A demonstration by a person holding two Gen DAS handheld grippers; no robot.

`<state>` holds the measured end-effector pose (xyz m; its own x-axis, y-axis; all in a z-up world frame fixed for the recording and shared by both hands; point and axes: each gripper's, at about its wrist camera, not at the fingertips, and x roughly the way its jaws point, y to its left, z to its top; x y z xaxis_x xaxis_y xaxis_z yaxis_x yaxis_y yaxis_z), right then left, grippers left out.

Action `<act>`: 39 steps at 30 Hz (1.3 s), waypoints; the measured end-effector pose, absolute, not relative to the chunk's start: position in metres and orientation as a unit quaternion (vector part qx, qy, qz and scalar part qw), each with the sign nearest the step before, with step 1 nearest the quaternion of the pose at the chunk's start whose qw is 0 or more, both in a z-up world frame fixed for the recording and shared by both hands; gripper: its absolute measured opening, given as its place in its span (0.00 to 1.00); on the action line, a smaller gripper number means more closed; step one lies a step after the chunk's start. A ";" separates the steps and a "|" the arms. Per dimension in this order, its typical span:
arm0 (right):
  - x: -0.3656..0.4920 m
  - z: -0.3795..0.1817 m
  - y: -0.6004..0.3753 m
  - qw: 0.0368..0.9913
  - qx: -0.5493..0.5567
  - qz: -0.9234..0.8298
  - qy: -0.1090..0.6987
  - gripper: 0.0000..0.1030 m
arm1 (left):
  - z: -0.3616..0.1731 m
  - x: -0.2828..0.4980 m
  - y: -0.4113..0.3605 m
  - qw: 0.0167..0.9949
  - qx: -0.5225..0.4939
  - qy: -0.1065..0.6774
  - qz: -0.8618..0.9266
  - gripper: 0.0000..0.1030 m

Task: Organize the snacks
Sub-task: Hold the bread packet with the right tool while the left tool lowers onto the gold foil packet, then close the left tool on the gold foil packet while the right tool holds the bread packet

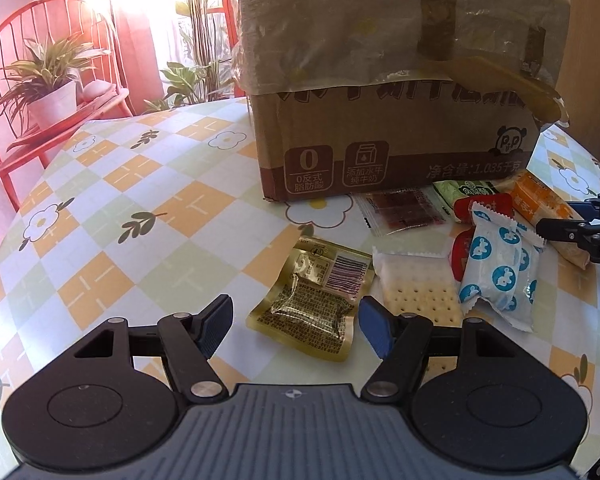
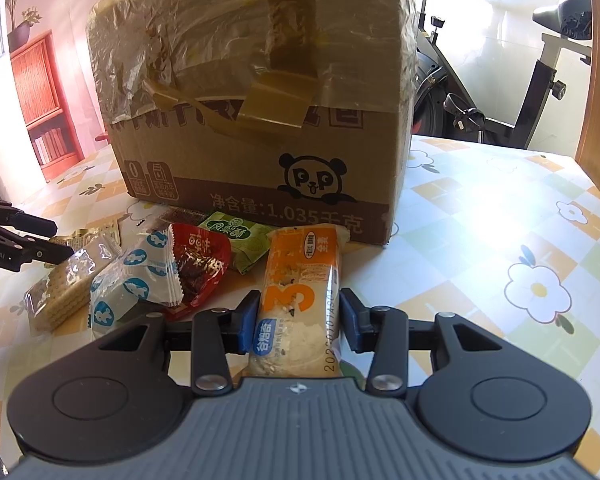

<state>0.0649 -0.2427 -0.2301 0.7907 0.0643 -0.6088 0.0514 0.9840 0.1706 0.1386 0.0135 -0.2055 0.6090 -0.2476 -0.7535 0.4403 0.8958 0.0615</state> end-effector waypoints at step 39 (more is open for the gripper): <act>0.065 -0.230 -0.242 0.942 0.088 0.003 0.324 0.43 | -0.211 0.128 0.007 0.914 0.056 0.380 -0.133 0.47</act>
<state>0.0651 -0.2420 -0.2300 0.7902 0.0631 -0.6096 0.0506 0.9846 0.1674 0.1283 0.0067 -0.2114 0.6761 -0.2010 -0.7088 0.2857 0.9583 0.0007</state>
